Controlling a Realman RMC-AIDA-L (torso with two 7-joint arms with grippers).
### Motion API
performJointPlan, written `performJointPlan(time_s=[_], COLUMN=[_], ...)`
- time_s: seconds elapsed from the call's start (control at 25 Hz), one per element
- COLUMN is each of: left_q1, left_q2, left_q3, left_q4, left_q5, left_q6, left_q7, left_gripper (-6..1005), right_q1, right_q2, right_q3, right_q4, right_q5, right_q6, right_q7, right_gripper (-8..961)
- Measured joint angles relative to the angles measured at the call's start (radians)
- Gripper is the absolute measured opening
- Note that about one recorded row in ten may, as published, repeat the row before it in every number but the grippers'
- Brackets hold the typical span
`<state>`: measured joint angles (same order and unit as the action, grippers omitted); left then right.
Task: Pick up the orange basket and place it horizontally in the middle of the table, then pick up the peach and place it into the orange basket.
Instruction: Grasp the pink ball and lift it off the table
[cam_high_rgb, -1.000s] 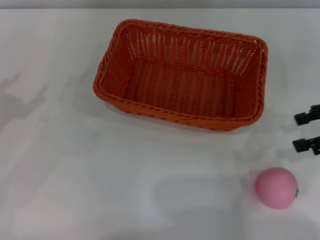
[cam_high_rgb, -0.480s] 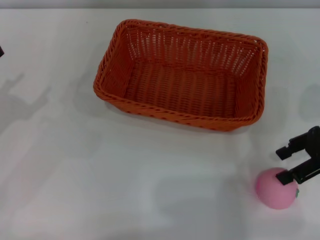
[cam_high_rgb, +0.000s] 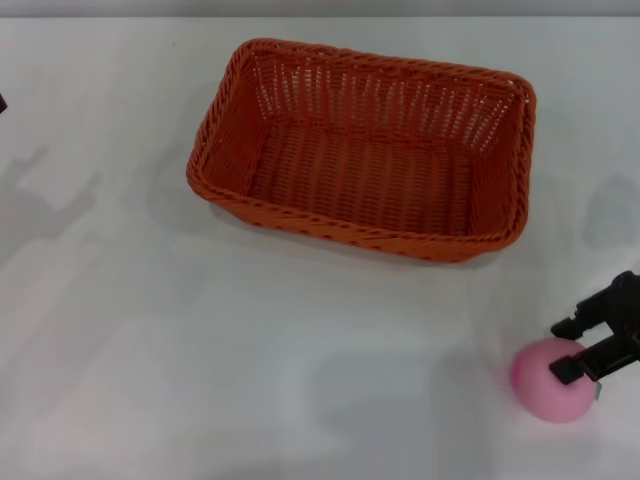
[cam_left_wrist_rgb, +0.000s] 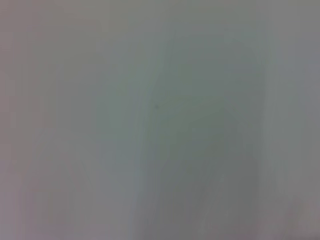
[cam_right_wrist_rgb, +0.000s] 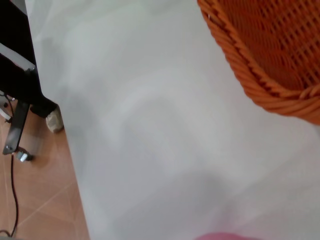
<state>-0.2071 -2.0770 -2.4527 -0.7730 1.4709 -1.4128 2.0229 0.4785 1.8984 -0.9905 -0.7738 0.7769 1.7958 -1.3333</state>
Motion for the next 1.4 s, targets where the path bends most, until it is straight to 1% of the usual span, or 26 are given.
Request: performJointPlan(time_s=[0.28, 0.44, 0.68, 0.88, 1.04, 1.08, 1.16, 1.32, 1.4], left_q1=[-0.003, -0.003, -0.003, -0.003, -0.001, -0.001, 0.000, 0.001, 0.003], left_q2=[0.000, 0.000, 0.000, 0.000, 0.000, 0.000, 0.000, 0.000, 0.000], left_q3=[0.000, 0.000, 0.000, 0.000, 0.000, 0.000, 0.000, 0.000, 0.000], left_q4=[0.000, 0.000, 0.000, 0.000, 0.000, -0.001, -0.003, -0.005, -0.005], left_q5=[0.000, 0.000, 0.000, -0.011, -0.022, -0.023, -0.023, -0.027, -0.033], left_q6=[0.003, 0.006, 0.007, 0.008, 0.004, 0.002, 0.002, 0.002, 0.000], left_q7=[0.003, 0.003, 0.004, 0.004, 0.003, 0.004, 0.003, 0.003, 0.004], left_gripper=[860, 856, 851, 850, 851, 851, 851, 851, 850], right_q1=[0.003, 0.003, 0.007, 0.016, 0.015, 0.013, 0.009, 0.005, 0.003], right_q2=[0.014, 0.012, 0.008, 0.004, 0.001, -0.003, -0.018, -0.062, -0.075], right_q3=[-0.002, 0.003, 0.005, -0.005, -0.031, -0.044, -0.095, -0.226, -0.256], right_q4=[-0.002, -0.011, -0.015, -0.038, -0.088, -0.098, -0.115, -0.162, -0.199], right_q5=[-0.048, -0.040, -0.019, 0.060, 0.142, 0.168, 0.249, 0.459, 0.544], right_q6=[-0.001, 0.002, 0.014, 0.070, 0.109, 0.111, 0.116, 0.117, 0.118], right_q7=[-0.002, -0.012, -0.059, -0.091, -0.104, -0.104, -0.104, -0.100, -0.098], right_gripper=[611, 523, 341, 324, 272, 263, 244, 224, 217])
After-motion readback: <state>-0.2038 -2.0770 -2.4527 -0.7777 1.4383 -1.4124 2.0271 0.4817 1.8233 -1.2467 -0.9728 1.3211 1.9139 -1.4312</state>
